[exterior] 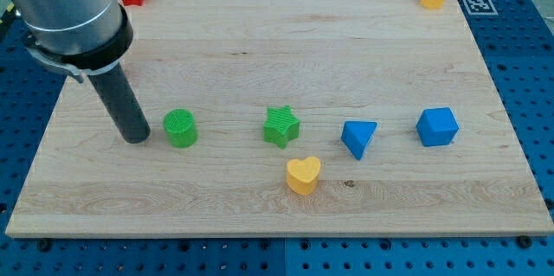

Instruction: Adjust the blue blocks and green blocks in a horizontal line

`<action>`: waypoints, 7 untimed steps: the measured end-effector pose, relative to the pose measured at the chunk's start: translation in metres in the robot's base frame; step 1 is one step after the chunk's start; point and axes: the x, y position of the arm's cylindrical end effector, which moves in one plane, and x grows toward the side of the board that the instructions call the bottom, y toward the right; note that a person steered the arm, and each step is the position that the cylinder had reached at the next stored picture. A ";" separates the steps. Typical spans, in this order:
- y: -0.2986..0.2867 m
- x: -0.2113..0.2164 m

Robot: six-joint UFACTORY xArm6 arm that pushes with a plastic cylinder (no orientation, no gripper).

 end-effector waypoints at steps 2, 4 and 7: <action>0.028 0.000; 0.046 0.000; 0.000 0.040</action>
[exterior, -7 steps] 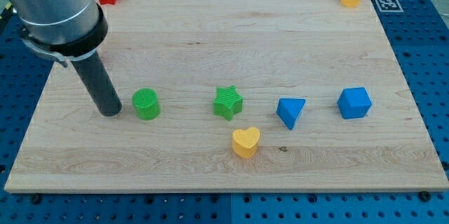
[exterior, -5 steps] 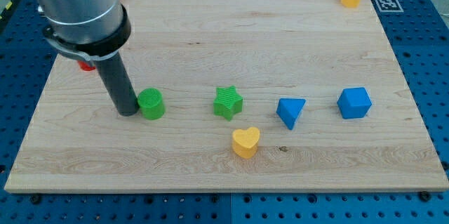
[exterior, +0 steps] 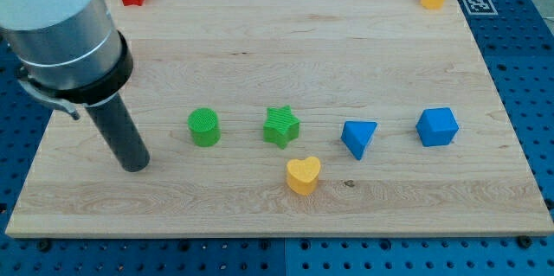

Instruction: Adjust the blue blocks and green blocks in a horizontal line

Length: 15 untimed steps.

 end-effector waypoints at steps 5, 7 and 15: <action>0.177 0.047; 0.324 0.070; 0.284 0.014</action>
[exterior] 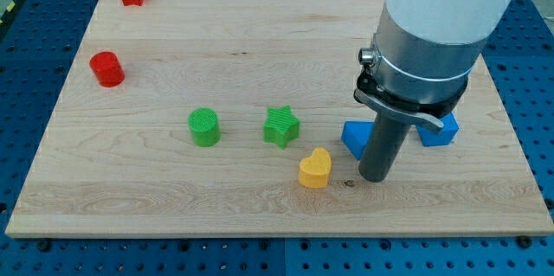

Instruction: Adjust the blue blocks and green blocks in a horizontal line

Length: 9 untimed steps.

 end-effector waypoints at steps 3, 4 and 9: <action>-0.001 -0.006; -0.001 -0.014; -0.001 -0.037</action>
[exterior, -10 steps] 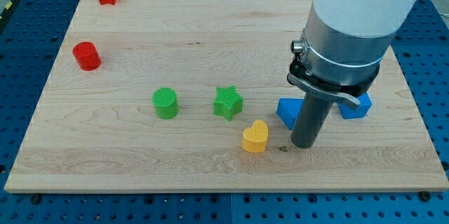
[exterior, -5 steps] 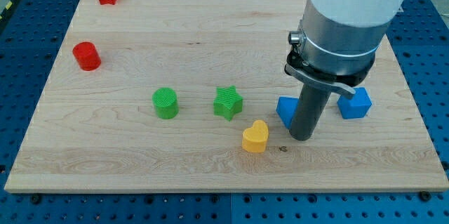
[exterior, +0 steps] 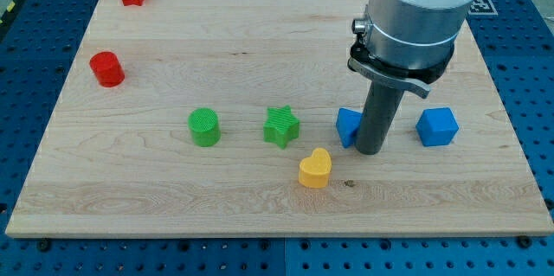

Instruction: Adjust the blue blocks and green blocks in a horizontal line

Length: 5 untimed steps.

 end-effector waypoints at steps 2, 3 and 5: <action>0.001 0.008; 0.007 0.015; 0.008 0.015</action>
